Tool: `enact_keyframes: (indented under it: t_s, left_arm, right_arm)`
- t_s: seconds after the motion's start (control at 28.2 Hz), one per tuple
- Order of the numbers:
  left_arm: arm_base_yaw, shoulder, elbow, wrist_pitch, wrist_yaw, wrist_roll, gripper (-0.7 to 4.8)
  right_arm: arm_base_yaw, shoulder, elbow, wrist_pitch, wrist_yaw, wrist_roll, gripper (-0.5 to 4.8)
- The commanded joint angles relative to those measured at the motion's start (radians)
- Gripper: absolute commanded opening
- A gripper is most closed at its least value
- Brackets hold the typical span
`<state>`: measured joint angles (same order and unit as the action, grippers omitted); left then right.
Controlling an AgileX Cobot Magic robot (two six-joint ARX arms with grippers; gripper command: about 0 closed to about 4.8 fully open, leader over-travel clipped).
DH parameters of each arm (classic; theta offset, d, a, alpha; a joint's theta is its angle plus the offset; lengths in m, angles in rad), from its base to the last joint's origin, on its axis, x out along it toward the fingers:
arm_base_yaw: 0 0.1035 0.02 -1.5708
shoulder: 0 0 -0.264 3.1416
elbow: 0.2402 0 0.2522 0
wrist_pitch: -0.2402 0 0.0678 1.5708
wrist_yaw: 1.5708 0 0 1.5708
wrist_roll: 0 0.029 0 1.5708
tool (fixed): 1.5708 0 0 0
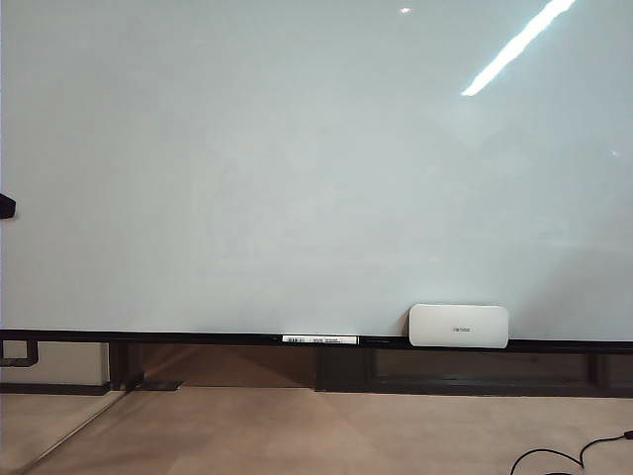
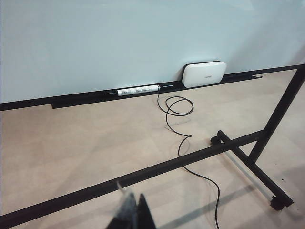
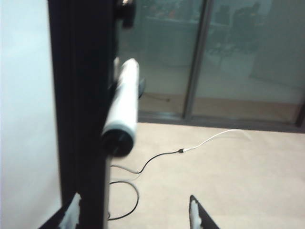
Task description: Reach to the right to find the marker pen, pick it up, and write the number 18 on the whiteboard.
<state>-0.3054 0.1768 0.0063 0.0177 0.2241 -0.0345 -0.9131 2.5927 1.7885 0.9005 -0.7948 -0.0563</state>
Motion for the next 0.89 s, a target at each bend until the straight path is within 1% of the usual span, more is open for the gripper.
enact_keyframes:
  t_s: [0.04, 0.14, 0.32, 0.46, 0.89]
  left_arm:
    - [0.001, 0.001, 0.003, 0.004, -0.004, 0.004, -0.05]
    - [0.001, 0.0, 0.003, -0.002, -0.027, 0.001, -0.05]
    - [0.001, 0.001, 0.003, -0.002, -0.031, 0.0, -0.05]
    - [0.001, 0.0, 0.003, -0.003, -0.045, 0.0, -0.06]
    - [0.001, 0.001, 0.003, -0.012, -0.048, 0.0, -0.05]
  right_arm:
    - [-0.002, 0.019, 0.053, 0.013, 0.006, 0.011, 2.89]
    - [-0.001, 0.032, 0.088, 0.004, 0.004, 0.032, 2.89]
    - [0.005, 0.043, 0.12, -0.024, -0.018, 0.031, 2.88]
    - [0.01, 0.043, 0.12, -0.033, -0.02, 0.029, 2.88]
    - [0.027, 0.048, 0.12, -0.017, -0.038, 0.035, 2.88]
